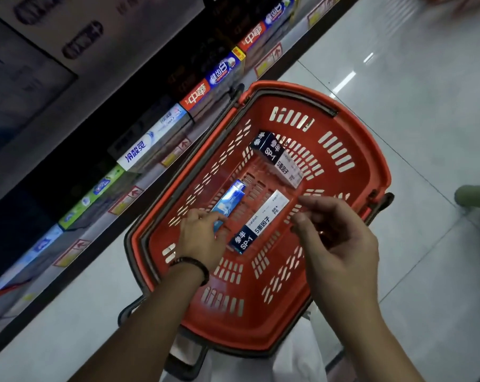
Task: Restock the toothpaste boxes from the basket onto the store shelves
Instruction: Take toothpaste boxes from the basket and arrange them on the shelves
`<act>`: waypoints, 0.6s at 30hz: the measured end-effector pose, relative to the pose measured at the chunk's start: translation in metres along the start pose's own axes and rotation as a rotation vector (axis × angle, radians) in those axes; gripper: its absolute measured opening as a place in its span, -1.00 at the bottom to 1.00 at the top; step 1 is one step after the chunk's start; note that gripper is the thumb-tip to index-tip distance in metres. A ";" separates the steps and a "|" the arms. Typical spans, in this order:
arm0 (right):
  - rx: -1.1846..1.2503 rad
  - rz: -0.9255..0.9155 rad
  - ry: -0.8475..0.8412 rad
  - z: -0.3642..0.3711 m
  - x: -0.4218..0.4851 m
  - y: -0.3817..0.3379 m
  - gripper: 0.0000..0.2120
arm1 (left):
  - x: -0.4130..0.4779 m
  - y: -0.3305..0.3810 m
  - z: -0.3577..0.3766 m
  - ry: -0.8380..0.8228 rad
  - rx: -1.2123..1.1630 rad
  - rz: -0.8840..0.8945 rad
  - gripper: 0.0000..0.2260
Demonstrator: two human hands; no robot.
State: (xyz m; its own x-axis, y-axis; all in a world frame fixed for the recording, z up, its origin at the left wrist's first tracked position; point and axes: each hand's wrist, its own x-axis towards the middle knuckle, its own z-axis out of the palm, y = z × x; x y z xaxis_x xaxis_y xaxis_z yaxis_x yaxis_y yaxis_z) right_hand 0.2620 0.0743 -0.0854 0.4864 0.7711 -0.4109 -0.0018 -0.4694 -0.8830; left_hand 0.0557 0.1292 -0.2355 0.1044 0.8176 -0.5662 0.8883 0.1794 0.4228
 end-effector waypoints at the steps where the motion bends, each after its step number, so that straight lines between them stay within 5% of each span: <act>1: -0.004 0.004 0.007 0.002 0.001 0.006 -0.87 | 0.008 -0.004 0.008 -0.012 0.084 0.018 -0.73; 5: 0.023 0.037 0.014 0.007 0.003 0.027 -0.90 | 0.032 -0.013 0.040 -0.082 0.287 0.096 -0.59; 18: 0.019 0.094 -0.071 0.002 0.011 0.061 -0.89 | 0.065 -0.036 0.089 -0.066 0.520 0.088 -0.60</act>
State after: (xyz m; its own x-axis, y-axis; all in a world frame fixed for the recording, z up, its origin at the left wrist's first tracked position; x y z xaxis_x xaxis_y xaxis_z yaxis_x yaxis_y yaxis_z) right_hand 0.2652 0.0552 -0.1447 0.4205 0.7526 -0.5067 -0.0613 -0.5337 -0.8435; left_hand 0.0701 0.1278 -0.3505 0.2014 0.7781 -0.5950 0.9777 -0.1969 0.0736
